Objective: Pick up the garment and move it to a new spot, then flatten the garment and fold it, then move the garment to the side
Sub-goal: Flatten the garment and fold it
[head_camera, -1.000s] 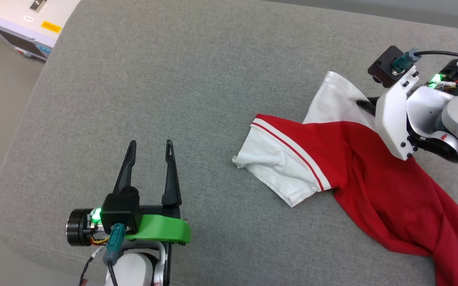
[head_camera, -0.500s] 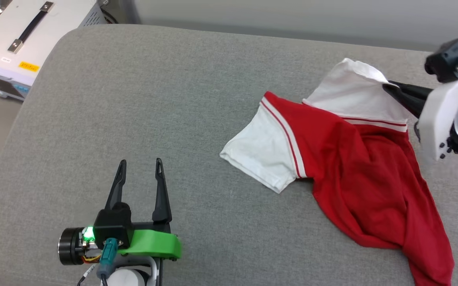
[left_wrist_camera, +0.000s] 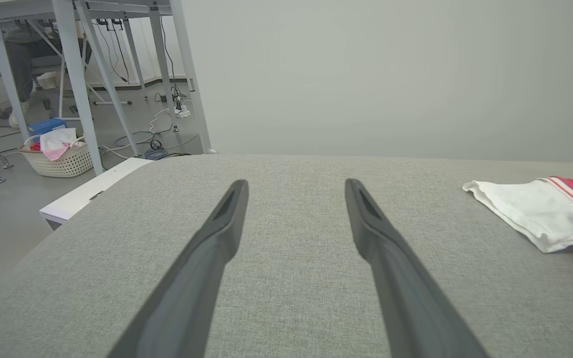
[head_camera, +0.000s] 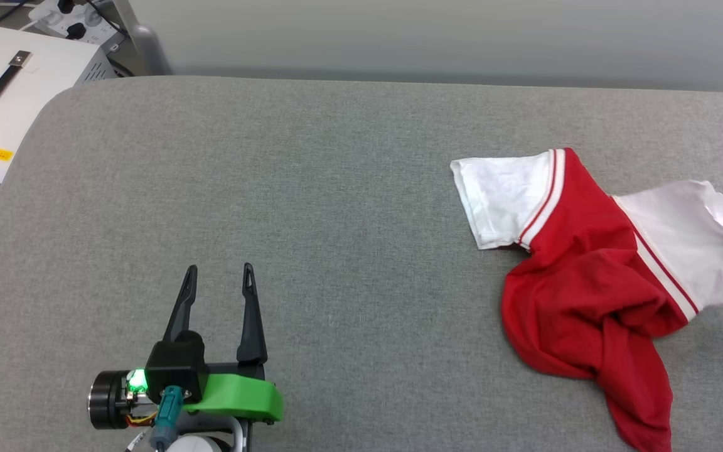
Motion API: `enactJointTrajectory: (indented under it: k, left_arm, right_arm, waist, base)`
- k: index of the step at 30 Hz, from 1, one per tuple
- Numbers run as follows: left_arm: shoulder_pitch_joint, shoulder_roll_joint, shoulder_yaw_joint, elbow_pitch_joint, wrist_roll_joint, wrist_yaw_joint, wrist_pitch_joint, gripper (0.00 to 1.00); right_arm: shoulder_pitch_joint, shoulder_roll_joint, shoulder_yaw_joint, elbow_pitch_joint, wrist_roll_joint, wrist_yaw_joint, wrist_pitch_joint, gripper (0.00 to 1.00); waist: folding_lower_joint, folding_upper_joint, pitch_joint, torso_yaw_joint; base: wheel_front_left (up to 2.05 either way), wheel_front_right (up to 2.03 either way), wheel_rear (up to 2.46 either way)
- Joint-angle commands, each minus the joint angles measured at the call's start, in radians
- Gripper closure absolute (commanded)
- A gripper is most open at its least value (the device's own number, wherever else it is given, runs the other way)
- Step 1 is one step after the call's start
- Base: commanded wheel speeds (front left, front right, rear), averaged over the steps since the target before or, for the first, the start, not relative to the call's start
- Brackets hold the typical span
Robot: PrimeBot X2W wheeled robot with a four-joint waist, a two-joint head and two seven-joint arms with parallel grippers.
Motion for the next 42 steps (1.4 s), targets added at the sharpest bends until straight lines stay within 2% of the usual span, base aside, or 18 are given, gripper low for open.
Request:
enactJointTrajectory:
  k: [1, 7, 14, 15, 16, 19, 23, 26, 29, 32, 36, 42]
  left_arm:
    - [0.005, -0.003, 0.001, 0.003, 0.013, -0.007, -0.006, 0.00]
    - [-0.004, -0.003, 0.006, 0.004, 0.021, -0.017, -0.006, 0.00]
    - [-0.008, -0.003, 0.008, 0.009, 0.023, -0.025, -0.006, 0.00]
    - [-0.007, -0.003, 0.009, 0.010, 0.024, -0.025, -0.006, 0.00]
    - [-0.006, -0.003, 0.010, 0.011, 0.024, -0.025, -0.006, 0.00]
    - [-0.006, -0.002, 0.016, 0.012, 0.030, -0.033, -0.006, 0.00]
    - [-0.018, 0.008, 0.027, 0.002, 0.033, -0.056, -0.006, 0.00]
    - [-0.046, 0.021, 0.040, -0.005, 0.030, -0.080, -0.006, 0.00]
    - [-0.092, 0.042, 0.049, -0.003, 0.030, -0.111, -0.006, 0.00]
    - [-0.164, 0.069, 0.054, -0.001, 0.032, -0.149, -0.006, 0.00]
    - [-0.278, 0.111, 0.045, 0.012, 0.043, -0.198, -0.006, 0.00]
    - [-0.478, 0.157, -0.001, 0.096, 0.011, -0.254, -0.006, 0.00]
  right_arm:
    - [0.037, 0.021, -0.025, 0.038, 0.026, -0.001, -0.017, 1.00]
    - [0.115, 0.102, -0.100, 0.215, 0.075, -0.001, -0.046, 1.00]
    - [0.126, 0.187, -0.117, 0.382, 0.066, -0.001, -0.058, 1.00]
    - [0.121, 0.196, -0.121, 0.399, 0.058, -0.001, -0.079, 0.39]
    - [0.115, 0.201, -0.126, 0.408, 0.051, -0.001, -0.100, 0.00]
    - [0.092, 0.211, -0.149, 0.425, 0.023, -0.001, -0.193, 0.00]
    - [0.065, 0.210, -0.197, 0.407, -0.049, -0.001, -0.247, 0.00]
    - [0.040, 0.204, -0.321, 0.334, -0.169, -0.001, -0.250, 0.00]
    - [0.080, 0.234, -0.476, 0.224, -0.315, -0.001, -0.250, 0.00]
    - [0.163, 0.311, -0.659, 0.077, -0.483, -0.001, -0.251, 0.00]
    - [0.281, 0.448, -0.818, -0.135, -0.668, -0.001, -0.251, 0.00]
    - [0.389, 0.608, -0.883, -0.362, -0.814, -0.001, -0.240, 0.00]
  waist:
    - [0.0001, -0.0001, -0.001, -0.008]
    - [0.0001, -0.0001, 0.012, -0.010]
    - [0.0001, -0.0001, 0.017, -0.008]
    - [0.0001, -0.0001, 0.014, -0.010]
    - [0.0001, -0.0001, 0.011, -0.012]
    - [0.0001, -0.0001, -0.003, -0.023]
    - [0.0001, -0.0001, -0.019, -0.045]
    - [0.0001, -0.0001, -0.019, -0.066]
    - [0.0001, -0.0001, -0.012, -0.084]
    - [0.0001, -0.0001, 0.003, -0.101]
    - [0.0001, -0.0001, 0.031, -0.123]
    - [0.0001, -0.0001, 0.083, -0.161]
  base:
    - [0.00, 0.00, 0.00]
    - [0.00, 0.00, 0.00]
    - [0.00, 0.00, 0.00]
    - [0.00, 0.00, 0.00]
    - [0.00, 0.00, 0.00]
    - [0.00, 0.00, 0.00]
    - [0.00, 0.00, 0.00]
    - [0.00, 0.00, 0.00]
    - [0.00, 0.00, 0.00]
    - [0.00, 0.00, 0.00]
    - [0.00, 0.00, 0.00]
    - [0.00, 0.00, 0.00]
